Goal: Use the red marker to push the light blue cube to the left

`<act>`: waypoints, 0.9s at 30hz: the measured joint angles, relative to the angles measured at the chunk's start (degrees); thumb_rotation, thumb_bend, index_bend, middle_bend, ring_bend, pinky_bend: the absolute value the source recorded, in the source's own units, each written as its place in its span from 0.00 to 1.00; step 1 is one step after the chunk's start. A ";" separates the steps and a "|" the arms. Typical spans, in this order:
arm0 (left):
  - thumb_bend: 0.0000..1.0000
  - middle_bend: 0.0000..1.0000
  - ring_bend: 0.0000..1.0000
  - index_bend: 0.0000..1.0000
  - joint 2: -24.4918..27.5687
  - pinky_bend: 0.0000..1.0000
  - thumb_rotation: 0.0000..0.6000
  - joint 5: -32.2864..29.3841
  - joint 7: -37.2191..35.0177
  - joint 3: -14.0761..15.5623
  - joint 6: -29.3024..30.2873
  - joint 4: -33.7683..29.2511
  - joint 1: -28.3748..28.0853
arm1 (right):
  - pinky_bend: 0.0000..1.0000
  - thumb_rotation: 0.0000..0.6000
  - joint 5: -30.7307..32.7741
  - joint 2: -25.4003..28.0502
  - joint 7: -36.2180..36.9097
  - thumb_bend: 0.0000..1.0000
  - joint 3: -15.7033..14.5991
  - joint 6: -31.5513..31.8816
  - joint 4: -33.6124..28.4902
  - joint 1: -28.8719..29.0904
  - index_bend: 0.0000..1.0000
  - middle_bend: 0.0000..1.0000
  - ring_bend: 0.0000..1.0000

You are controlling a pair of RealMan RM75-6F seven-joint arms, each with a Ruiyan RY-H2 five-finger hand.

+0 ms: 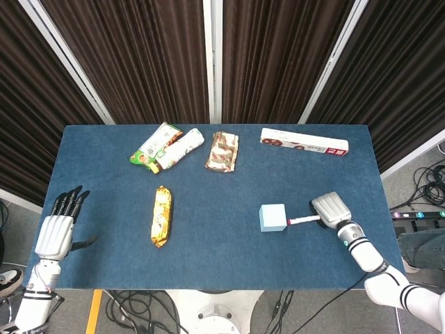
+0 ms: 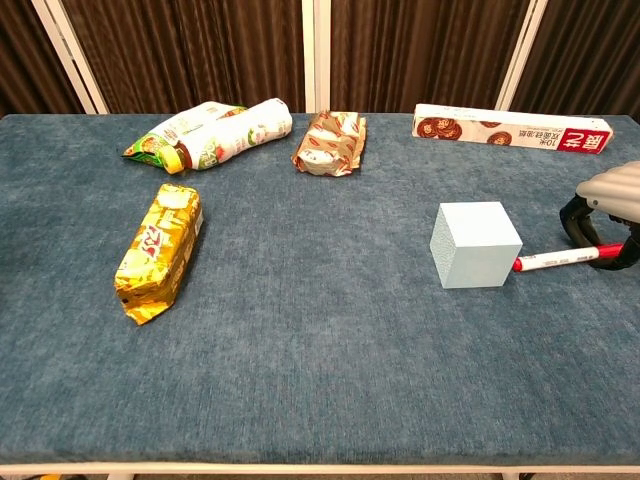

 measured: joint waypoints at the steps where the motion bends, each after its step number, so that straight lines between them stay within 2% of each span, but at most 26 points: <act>1: 0.00 0.10 0.04 0.12 -0.01 0.07 1.00 0.07 0.00 0.02 0.07 0.01 0.02 | 1.00 1.00 -0.10 0.20 0.38 0.35 0.07 0.37 -0.18 -0.07 0.70 0.66 1.00; 12: 0.00 0.10 0.04 0.12 -0.17 0.07 1.00 -0.13 0.22 -0.01 0.03 0.27 0.02 | 1.00 1.00 -1.44 4.55 5.01 0.35 0.63 3.63 -3.05 -0.87 0.69 0.67 1.00; 19: 0.00 0.10 0.03 0.12 -0.08 0.07 1.00 -0.88 0.21 -0.22 -0.34 0.64 0.03 | 1.00 1.00 -3.65 7.68 7.87 0.35 -0.24 5.23 -5.07 -1.50 0.70 0.68 1.00; 22: 0.00 0.10 0.04 0.12 0.08 0.07 1.00 -0.69 0.17 -0.22 -0.17 0.67 0.05 | 1.00 1.00 -4.15 8.00 7.89 0.35 -0.59 5.56 -5.70 -1.63 0.70 0.68 1.00; 24: 0.00 0.10 0.04 0.12 0.10 0.07 1.00 -0.49 0.12 -0.18 -0.05 0.61 0.06 | 1.00 1.00 -4.16 7.86 7.39 0.35 -0.63 5.70 -5.86 -1.68 0.67 0.68 1.00; 27: 0.00 0.10 0.04 0.12 0.17 0.07 1.00 -0.38 -0.05 -0.14 -0.01 0.52 0.05 | 1.00 1.00 -3.86 7.09 5.86 0.35 -0.51 5.95 -6.11 -1.77 0.68 0.68 1.00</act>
